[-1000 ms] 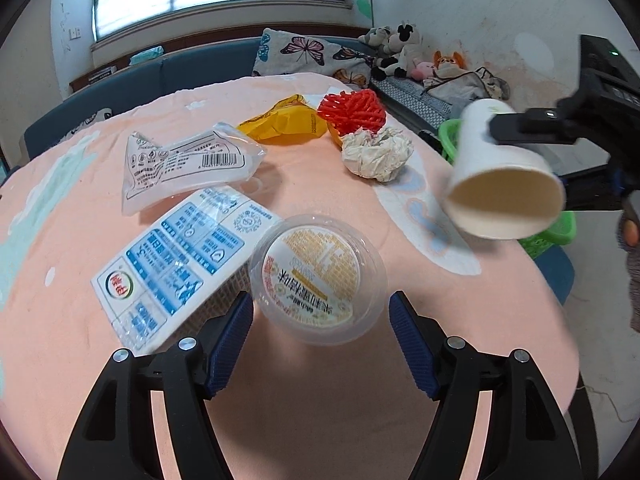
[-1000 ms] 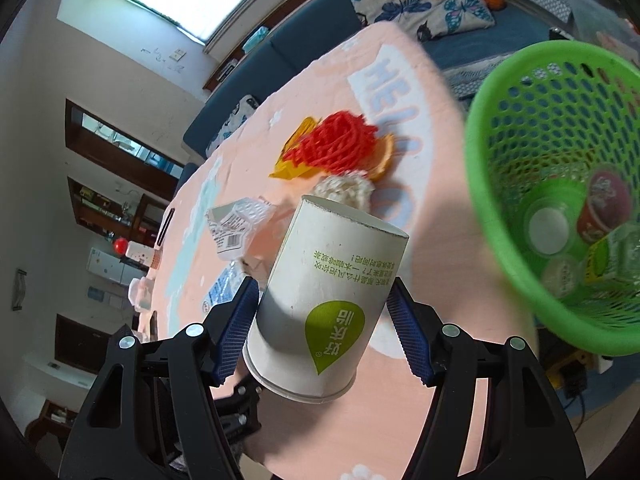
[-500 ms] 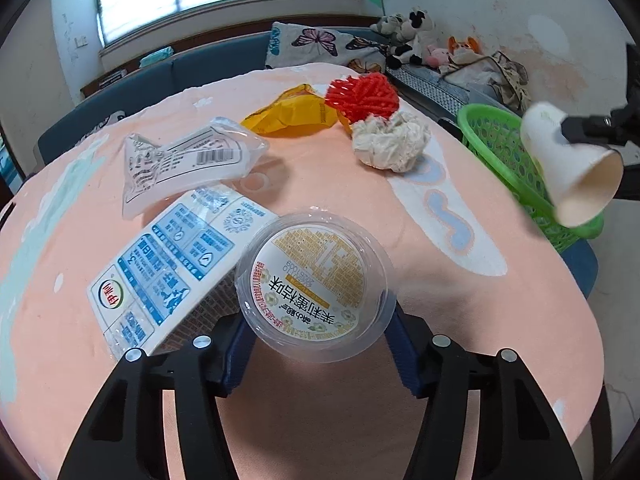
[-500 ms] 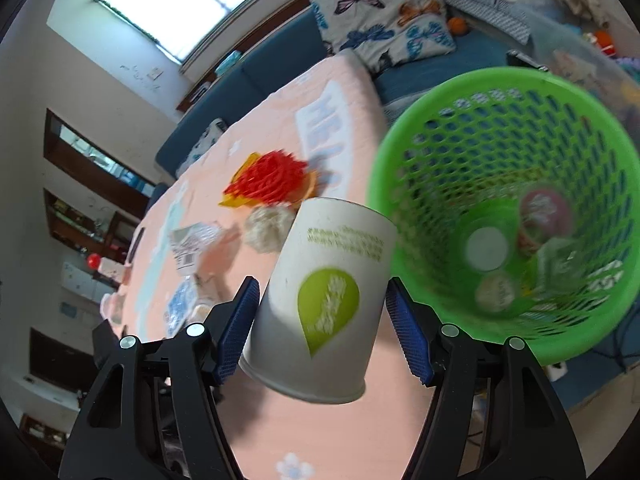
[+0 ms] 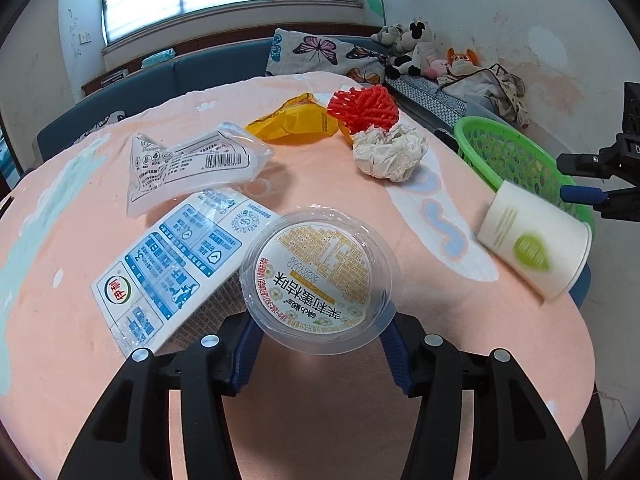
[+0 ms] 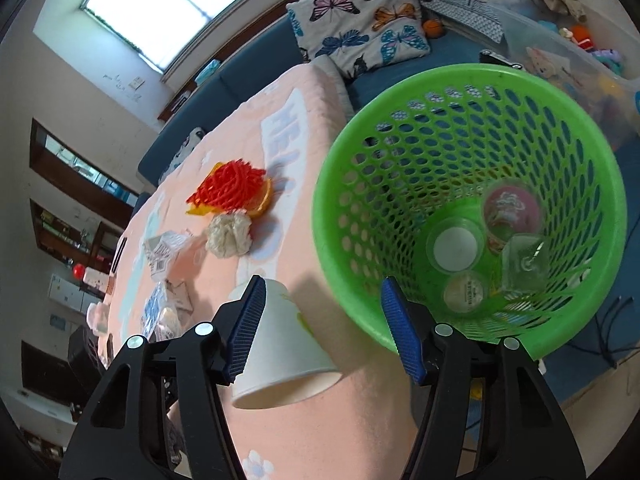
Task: Collect trash
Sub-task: 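Drop the cup into the basket with the right gripper while the left carries the tub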
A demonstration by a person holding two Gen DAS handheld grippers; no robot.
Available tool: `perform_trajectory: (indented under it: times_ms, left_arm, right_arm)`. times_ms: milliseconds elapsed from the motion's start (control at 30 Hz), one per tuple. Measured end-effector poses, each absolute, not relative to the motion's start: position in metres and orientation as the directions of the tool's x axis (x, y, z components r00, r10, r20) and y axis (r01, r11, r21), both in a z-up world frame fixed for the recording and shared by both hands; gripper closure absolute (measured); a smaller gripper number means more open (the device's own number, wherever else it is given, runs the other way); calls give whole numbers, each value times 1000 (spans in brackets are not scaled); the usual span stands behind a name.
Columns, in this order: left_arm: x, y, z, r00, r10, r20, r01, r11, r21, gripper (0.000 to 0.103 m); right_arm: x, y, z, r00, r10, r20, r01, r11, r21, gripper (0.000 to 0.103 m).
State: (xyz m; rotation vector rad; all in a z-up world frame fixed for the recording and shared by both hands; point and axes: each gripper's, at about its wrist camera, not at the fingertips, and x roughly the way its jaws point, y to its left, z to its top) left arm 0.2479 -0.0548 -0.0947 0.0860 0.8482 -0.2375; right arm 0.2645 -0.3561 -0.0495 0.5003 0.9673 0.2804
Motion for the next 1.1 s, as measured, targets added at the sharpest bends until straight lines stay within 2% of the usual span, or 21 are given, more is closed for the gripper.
perform_trajectory:
  times_ms: [200,267,467,700,767,967,1100]
  left_arm:
    - [242,-53,-87,649,-182,-739,247,969,-21,51]
    - [240,-51,-83,653,-186,-734,250,968,-23,51]
    - [233,-43,-73,666,-194,-720,257,966,-23,51]
    - [230,-35,-65,674,-199,-711,253,967,-30,51]
    - [231,-35,-64,673,-202,-712,252,967,-36,51]
    - [232,-44,-58,670,-227,-707,278,960,-45,51]
    - [234,-57,-50,667,-257,-700,309,950,-55,51]
  right_arm:
    - [267,-326,-42,494,494,-716,-114,853,509,41]
    - [267,-308,-44,459,509,-728,-162,854,495,37]
    - [270,-265,-60,373,507,-777,-243,862,446,33]
    - [272,-245,-78,304,477,-825,-274,873,404,35]
    - [269,-246,-78,306,477,-824,-285,872,399,45]
    - [264,-269,-54,401,479,-781,-257,877,406,45]
    - [270,-304,-34,498,416,-761,-183,908,377,45]
